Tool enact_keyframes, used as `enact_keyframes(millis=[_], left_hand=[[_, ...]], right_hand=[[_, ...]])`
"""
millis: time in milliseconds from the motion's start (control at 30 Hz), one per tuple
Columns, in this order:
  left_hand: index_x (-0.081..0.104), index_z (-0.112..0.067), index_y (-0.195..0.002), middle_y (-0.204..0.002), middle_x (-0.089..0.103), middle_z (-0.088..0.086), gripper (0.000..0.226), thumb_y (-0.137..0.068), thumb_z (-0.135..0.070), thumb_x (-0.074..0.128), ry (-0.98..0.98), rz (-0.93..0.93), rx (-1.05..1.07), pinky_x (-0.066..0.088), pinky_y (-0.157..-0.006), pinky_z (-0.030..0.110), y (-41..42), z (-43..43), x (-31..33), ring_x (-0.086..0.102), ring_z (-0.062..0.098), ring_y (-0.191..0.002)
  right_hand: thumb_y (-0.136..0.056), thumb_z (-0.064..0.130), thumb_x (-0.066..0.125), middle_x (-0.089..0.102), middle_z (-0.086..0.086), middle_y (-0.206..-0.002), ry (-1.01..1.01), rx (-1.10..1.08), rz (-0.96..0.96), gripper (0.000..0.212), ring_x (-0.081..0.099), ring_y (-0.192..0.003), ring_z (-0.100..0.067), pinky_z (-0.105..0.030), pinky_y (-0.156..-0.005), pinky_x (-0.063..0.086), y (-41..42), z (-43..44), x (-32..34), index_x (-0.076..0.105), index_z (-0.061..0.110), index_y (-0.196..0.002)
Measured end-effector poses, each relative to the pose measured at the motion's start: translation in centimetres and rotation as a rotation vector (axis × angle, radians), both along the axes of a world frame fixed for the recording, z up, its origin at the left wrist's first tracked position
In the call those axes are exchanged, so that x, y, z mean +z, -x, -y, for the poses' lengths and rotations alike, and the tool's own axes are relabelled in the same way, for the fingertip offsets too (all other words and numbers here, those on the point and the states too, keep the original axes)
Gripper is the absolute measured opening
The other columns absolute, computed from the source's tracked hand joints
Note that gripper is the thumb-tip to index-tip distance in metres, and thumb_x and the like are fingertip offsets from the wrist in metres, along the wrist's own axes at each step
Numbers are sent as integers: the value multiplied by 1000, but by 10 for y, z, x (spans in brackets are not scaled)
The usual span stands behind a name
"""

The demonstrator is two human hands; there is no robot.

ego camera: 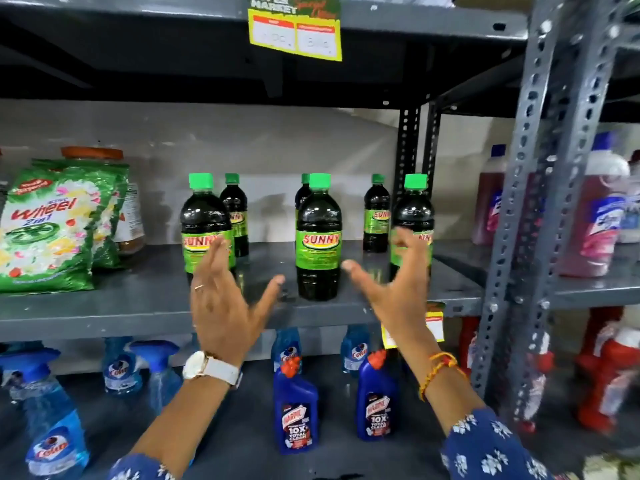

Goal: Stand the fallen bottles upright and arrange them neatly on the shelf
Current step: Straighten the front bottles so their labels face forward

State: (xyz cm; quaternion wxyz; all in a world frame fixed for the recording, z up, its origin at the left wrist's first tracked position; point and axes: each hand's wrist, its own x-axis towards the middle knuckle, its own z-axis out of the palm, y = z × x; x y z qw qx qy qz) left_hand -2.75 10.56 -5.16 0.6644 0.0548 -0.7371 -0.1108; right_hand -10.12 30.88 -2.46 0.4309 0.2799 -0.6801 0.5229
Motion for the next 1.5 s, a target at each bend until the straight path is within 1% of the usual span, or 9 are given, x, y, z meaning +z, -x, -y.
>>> enact_keyframes(millis=[67, 133, 233, 300, 400, 600, 1300, 1433, 1500], left_hand=[[35, 4, -133, -133, 47, 24, 89, -77, -63, 54, -10, 113, -58, 39, -101, 42, 14, -31, 10, 43, 34, -124], [34, 2, -134, -132, 49, 22, 100, -69, -72, 53, -127, 260, -114, 42, -95, 44, 28, -57, 18, 47, 35, -120], [36, 0, -130, -118, 60, 20, 105, -60, -74, 63, -274, 408, -56, 45, -85, 44, 47, -80, 16, 59, 35, -104], [39, 3, -124, -104, 66, 22, 102, -59, -71, 67, -328, 455, 40, 46, -80, 43, 55, -85, 11, 64, 37, -91], [44, 5, -116, -90, 68, 23, 94, -59, -64, 72, -340, 420, 97, 48, -73, 42, 62, -86, 8, 66, 38, -79], [47, 4, -111, -86, 69, 24, 89, -58, -61, 75, -310, 366, 117, 49, -67, 42, 62, -87, 5, 66, 39, -74], [39, 1, -122, -98, 67, 19, 96, -61, -68, 67, -354, 423, 49, 48, -63, 39, 55, -91, 8, 65, 36, -85], [23, -3, -140, -128, 54, 19, 108, -64, -66, 65, -344, 426, -71, 50, -77, 43, 40, -82, 5, 57, 35, -110], [27, -7, -141, -135, 50, 14, 98, -70, -66, 59, -299, 325, -179, 50, -85, 42, 29, -70, 5, 53, 29, -117]], right_hand=[[-63, 51, 74, 43, -5, -107, 235, -80, -62, 73, 46, -97, -16, -24, -84, 42, 18, -36, 8, 41, 15, -117], [-56, 57, 76, 43, -5, -107, 305, 63, 119, 81, 48, -97, -17, -31, -84, 44, 46, -67, 15, 39, 18, -117], [-47, 43, 82, 51, 4, -112, -40, 378, 502, 101, 52, -115, -20, -38, -102, 42, 80, -92, 12, 33, 14, -130], [-44, 29, 89, 57, 9, -113, -239, 429, 592, 100, 57, -113, -16, -38, -102, 43, 90, -95, 5, 37, 16, -128], [-49, 16, 89, 62, 3, -112, -297, 426, 592, 80, 61, -107, -16, -33, -95, 47, 94, -93, 2, 45, 22, -116], [-55, 22, 86, 63, 10, -96, -366, 364, 497, 52, 63, -95, -12, -29, -90, 48, 85, -96, 2, 50, 39, -89], [-49, 43, 85, 60, 5, -111, -437, 284, 564, 74, 58, -107, -16, -41, -100, 45, 83, -98, 5, 44, 33, -110], [-49, 54, 76, 49, 0, -135, -181, 280, 530, 101, 50, -120, -15, -37, -104, 40, 72, -98, 7, 35, 20, -135], [-56, 59, 72, 44, 4, -132, -94, 138, 379, 95, 45, -121, -13, -37, -103, 38, 58, -92, 12, 34, 21, -135]])
